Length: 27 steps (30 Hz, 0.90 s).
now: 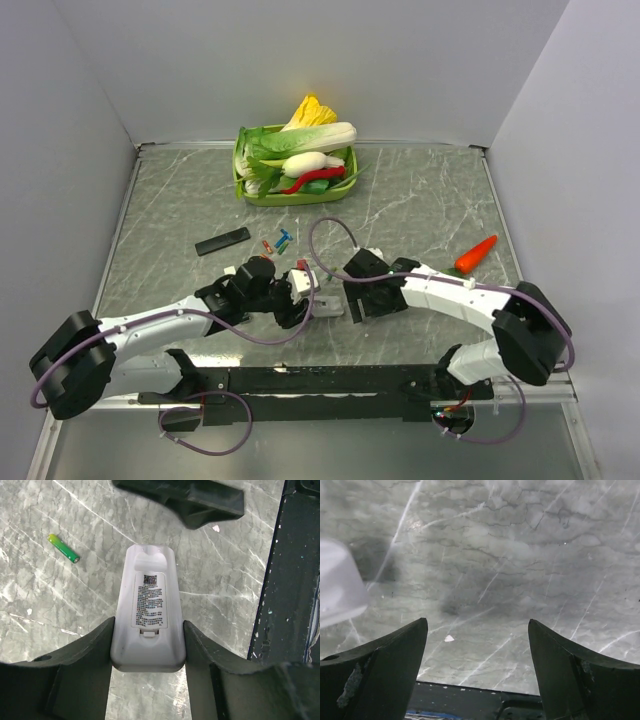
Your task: Load the batteries into the remote control
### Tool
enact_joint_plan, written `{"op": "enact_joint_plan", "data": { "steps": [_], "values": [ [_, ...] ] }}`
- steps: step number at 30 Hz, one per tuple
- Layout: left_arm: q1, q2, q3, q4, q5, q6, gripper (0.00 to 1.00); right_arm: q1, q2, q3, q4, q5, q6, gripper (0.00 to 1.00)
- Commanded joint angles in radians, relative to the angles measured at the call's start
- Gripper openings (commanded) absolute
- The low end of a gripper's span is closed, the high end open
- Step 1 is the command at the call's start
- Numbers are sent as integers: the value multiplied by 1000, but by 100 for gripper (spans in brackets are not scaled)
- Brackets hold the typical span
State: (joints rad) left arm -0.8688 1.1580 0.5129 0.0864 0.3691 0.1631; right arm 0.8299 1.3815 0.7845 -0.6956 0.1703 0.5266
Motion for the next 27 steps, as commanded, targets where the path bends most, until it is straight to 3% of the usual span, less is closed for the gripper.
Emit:
{"op": "enact_joint_plan", "data": {
  "steps": [1,7,10,20,27],
  "values": [
    [2,-32,18,50,34,7,1,-6,-172,-24,109,-50,-63,89],
    [4,-55,13,55,111,38,1,-38,-392,-194,463,-363,-272,94],
    [5,-70,25,44,161,56,1,-41,-430,-240,556,-520,-393,97],
    [5,-116,96,-51,272,101,1,-34,-440,-266,665,-797,-706,98],
    [8,-118,139,-79,286,107,2,-3,-358,-209,575,-864,-803,87]
  ]
}}
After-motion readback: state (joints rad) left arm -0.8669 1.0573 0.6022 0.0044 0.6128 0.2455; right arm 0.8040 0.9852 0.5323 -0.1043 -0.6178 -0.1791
